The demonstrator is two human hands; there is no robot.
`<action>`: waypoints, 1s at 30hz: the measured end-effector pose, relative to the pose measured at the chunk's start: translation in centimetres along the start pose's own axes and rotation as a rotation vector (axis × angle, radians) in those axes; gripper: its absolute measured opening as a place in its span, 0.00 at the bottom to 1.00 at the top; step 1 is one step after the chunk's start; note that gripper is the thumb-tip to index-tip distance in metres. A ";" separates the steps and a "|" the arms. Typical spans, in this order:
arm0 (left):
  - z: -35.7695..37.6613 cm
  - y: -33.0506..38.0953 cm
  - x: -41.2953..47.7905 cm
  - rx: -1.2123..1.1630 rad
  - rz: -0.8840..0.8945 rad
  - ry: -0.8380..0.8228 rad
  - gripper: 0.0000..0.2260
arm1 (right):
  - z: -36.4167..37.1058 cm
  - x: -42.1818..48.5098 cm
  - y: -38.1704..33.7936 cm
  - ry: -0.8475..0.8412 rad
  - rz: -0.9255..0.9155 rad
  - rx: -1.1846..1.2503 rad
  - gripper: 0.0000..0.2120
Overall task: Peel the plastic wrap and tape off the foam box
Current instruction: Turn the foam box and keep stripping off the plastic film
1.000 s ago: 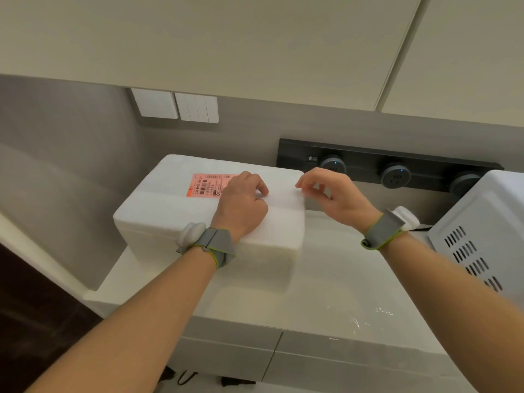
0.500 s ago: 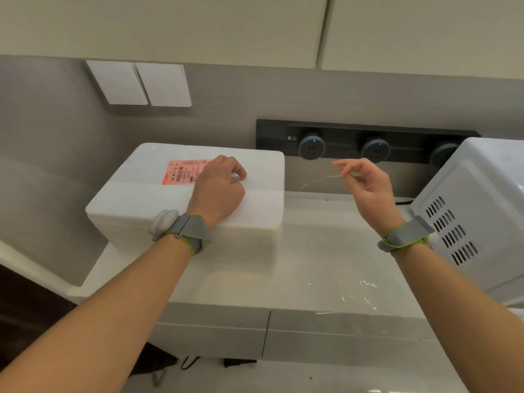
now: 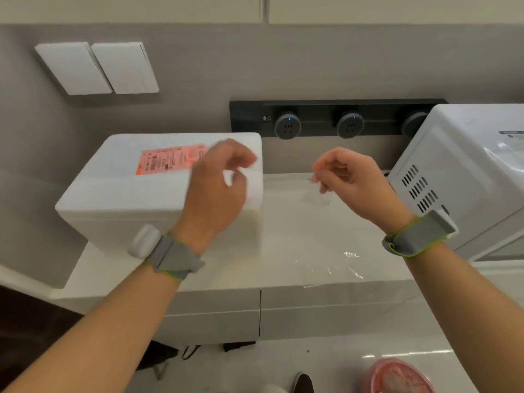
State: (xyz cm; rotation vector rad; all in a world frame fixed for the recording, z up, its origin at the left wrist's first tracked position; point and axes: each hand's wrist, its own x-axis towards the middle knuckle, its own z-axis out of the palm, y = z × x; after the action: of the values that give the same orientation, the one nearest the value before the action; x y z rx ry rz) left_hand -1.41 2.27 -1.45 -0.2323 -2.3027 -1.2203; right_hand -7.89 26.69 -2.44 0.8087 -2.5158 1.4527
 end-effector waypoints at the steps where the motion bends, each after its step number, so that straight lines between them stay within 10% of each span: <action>1: 1.0 0.7 -1.1 -0.100 -0.046 -0.140 0.15 | 0.2 -0.4 -0.5 -0.026 -0.010 0.019 0.04; 4: 4.1 1.5 -4.5 -0.192 -0.272 -0.477 0.22 | 1.0 -1.6 -1.5 -0.095 -0.016 0.037 0.06; 10: 6.0 -0.4 -7.8 -0.372 -0.514 -0.467 0.03 | 3.0 -4.3 -1.1 -0.102 0.050 0.011 0.10; 16: 7.0 -4.3 -12.3 -0.437 -0.840 -0.431 0.04 | 8.5 -11.5 1.8 0.068 0.635 0.410 0.09; 30: 9.3 -7.0 -14.5 0.074 -0.610 -0.270 0.06 | 15.7 -17.0 3.8 0.173 0.870 0.509 0.03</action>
State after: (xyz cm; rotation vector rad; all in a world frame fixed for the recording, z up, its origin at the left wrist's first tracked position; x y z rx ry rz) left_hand 4.87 6.97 -18.27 0.3866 -2.7592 -1.4474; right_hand 6.98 21.66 -19.81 -0.4758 -2.4743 2.3199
